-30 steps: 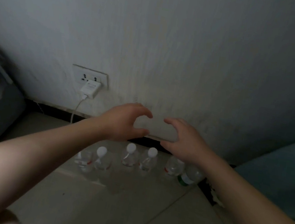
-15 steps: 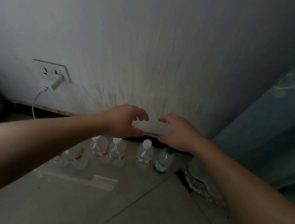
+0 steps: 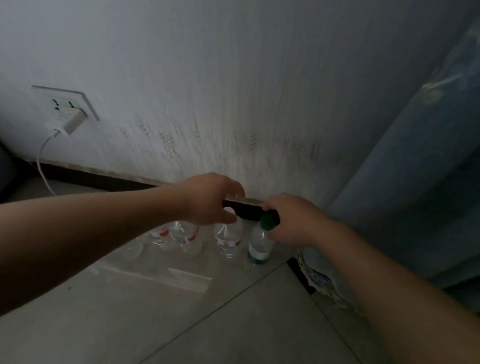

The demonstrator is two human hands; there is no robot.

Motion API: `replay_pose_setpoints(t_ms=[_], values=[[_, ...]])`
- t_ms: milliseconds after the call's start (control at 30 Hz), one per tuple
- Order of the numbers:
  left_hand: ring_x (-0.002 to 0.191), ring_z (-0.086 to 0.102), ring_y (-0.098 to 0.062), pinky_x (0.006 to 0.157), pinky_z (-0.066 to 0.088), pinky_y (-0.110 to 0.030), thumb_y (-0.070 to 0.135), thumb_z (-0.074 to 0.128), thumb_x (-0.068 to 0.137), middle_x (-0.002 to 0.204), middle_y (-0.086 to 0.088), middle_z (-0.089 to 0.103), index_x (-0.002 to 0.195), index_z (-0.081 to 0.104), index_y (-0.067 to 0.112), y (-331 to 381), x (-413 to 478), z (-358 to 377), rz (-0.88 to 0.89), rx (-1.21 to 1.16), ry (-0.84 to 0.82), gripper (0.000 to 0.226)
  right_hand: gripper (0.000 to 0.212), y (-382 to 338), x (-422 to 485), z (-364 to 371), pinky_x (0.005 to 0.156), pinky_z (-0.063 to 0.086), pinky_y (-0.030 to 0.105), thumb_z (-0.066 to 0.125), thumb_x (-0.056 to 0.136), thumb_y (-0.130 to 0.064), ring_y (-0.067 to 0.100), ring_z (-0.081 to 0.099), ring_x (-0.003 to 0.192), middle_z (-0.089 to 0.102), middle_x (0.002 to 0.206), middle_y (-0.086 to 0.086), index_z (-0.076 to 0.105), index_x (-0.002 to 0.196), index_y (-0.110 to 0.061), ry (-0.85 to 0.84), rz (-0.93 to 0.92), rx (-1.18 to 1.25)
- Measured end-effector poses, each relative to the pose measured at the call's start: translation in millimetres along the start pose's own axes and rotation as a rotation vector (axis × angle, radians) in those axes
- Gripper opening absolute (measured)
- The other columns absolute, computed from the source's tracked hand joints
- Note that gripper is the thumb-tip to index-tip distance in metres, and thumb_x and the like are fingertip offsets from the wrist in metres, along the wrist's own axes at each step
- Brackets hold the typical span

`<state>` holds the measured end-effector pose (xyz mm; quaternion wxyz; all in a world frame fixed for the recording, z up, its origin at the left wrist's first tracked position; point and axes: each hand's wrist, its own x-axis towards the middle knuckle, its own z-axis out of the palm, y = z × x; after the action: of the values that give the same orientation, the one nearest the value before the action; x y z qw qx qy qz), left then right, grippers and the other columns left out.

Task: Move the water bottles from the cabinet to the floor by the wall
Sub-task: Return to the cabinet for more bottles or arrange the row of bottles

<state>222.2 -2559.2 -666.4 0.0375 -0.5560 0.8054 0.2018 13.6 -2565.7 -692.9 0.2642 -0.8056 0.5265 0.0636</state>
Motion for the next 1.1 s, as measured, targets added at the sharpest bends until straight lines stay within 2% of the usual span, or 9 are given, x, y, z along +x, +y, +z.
replay_pose_setpoints(t_ms=[133,233,367,500,600,733,900,1100], values=[[0.107,0.058,-0.018,0.087,0.050,-0.034,0.046,0.068,0.083,0.121,0.002,0.061,0.133,0.052,0.031,-11.5,2.1,24.2,-0.015,0.107,-0.045,0.054,0.052,12.6,5.7,10.8,0.074,0.038,0.023,0.068,0.080,-0.029,0.011,0.047,0.097,0.051,0.120,-0.003,0.054,0.130,-0.027,-0.033,-0.019,-0.019],[0.106,0.060,-0.020,0.082,0.049,-0.034,0.056,0.060,0.087,0.125,0.001,0.060,0.137,0.047,0.030,-16.3,5.1,35.7,-0.005,0.190,-0.023,0.058,0.049,13.1,9.2,11.4,0.079,0.042,0.025,0.065,0.084,-0.026,0.014,0.049,0.100,0.051,0.123,0.000,0.053,0.132,-0.027,-0.055,-0.039,-0.064],[0.108,0.061,-0.023,0.084,0.051,-0.035,0.053,0.058,0.090,0.129,-0.003,0.058,0.139,0.046,0.025,-13.5,14.7,45.2,0.021,0.247,-0.028,0.058,0.053,6.8,14.1,11.6,0.091,0.049,0.034,0.065,0.085,-0.024,0.020,0.053,0.109,0.051,0.127,0.000,0.051,0.136,-0.031,-0.057,-0.031,-0.124],[0.095,0.061,-0.022,0.081,0.054,-0.039,0.053,0.056,0.091,0.112,-0.002,0.062,0.127,0.055,0.026,-6.2,28.6,50.0,0.042,0.278,-0.056,0.045,0.048,0.2,22.5,14.8,0.084,0.054,0.036,0.064,0.084,-0.018,0.019,0.058,0.098,0.057,0.118,0.001,0.056,0.129,-0.033,-0.101,-0.028,-0.168],[0.084,0.060,-0.020,0.070,0.050,-0.033,0.050,0.055,0.092,0.099,-0.001,0.061,0.118,0.059,0.024,-6.0,35.5,51.3,0.046,0.287,-0.061,0.037,0.044,-3.4,28.8,17.7,0.076,0.053,0.032,0.063,0.084,-0.016,0.019,0.058,0.091,0.060,0.114,0.002,0.060,0.125,-0.031,-0.145,-0.021,-0.203],[0.085,0.059,-0.021,0.071,0.049,-0.033,0.044,0.057,0.093,0.097,-0.004,0.059,0.113,0.060,0.018,-16.2,38.8,53.9,0.034,0.229,-0.057,0.033,0.040,-1.9,36.7,18.4,0.077,0.050,0.030,0.063,0.086,-0.014,0.020,0.056,0.099,0.058,0.118,0.003,0.061,0.123,-0.027,-0.135,-0.020,-0.237],[0.085,0.057,-0.018,0.068,0.042,-0.029,0.037,0.065,0.089,0.092,-0.001,0.058,0.101,0.062,0.018,-27.3,42.6,53.8,0.046,0.140,0.027,0.023,0.037,-1.5,43.2,14.7,0.066,0.040,0.025,0.064,0.085,-0.013,0.018,0.052,0.091,0.055,0.112,0.003,0.063,0.120,-0.026,-0.117,-0.019,-0.257],[0.088,0.048,-0.015,0.073,0.038,-0.028,0.030,0.070,0.086,0.096,0.002,0.052,0.111,0.064,0.018,-31.9,47.0,52.9,0.081,0.146,0.044,0.028,0.037,-2.0,52.0,10.5,0.060,0.037,0.023,0.068,0.085,-0.019,0.016,0.049,0.090,0.054,0.109,0.002,0.062,0.121,-0.024,-0.120,-0.019,-0.261]])
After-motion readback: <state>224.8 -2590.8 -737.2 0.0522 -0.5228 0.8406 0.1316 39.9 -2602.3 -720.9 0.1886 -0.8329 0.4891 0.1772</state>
